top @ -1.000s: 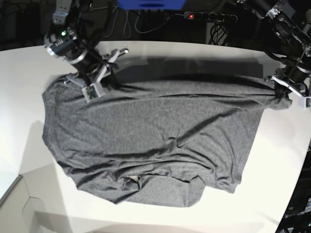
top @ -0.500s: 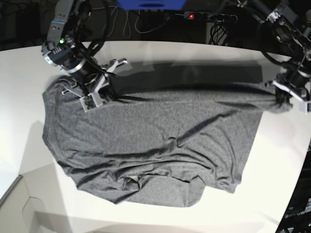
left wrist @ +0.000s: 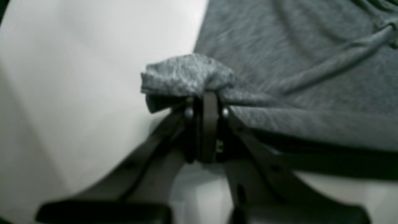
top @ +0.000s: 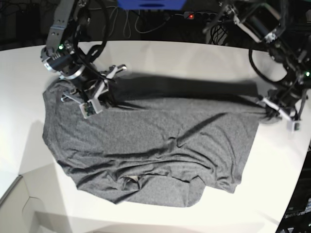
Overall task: Layout the t-shirt on the table in an organized manner, then fold the t-shirt properly
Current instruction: 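Drag the held shirt edge toward the robot with both grippers, then pull the held corners outward with both grippers to stretch the shirt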
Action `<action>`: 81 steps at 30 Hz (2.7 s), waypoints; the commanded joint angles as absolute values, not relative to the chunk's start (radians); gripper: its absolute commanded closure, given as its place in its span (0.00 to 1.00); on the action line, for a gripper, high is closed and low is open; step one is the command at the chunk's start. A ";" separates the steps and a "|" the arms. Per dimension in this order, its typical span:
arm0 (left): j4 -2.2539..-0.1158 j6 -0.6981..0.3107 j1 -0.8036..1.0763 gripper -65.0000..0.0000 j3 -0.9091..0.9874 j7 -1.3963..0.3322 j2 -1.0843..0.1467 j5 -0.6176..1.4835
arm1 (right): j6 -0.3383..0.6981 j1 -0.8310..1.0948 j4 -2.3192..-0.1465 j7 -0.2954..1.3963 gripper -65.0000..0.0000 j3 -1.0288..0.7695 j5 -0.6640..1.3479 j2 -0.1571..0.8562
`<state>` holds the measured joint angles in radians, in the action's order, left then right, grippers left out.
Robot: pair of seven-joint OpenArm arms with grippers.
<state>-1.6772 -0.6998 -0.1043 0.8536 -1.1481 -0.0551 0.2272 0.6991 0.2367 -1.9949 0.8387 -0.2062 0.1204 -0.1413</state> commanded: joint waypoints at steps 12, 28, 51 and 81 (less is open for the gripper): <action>-1.598 -0.698 -0.254 1.00 0.713 -1.095 -0.073 0.097 | 0.698 0.140 -1.888 0.817 1.00 -0.214 0.134 -0.097; -1.400 -0.698 -0.309 1.00 0.710 -0.960 -0.099 0.096 | 0.698 -0.022 -1.690 0.814 1.00 -0.208 0.134 -0.036; -1.337 -0.698 -0.374 1.00 0.710 -0.955 -0.133 0.102 | 0.698 -0.104 -1.627 0.811 1.00 -0.206 0.133 -0.035; -1.268 -0.698 -0.397 0.32 0.716 -0.889 -0.140 0.107 | 0.698 0.022 -1.751 0.809 0.41 -0.236 0.134 0.062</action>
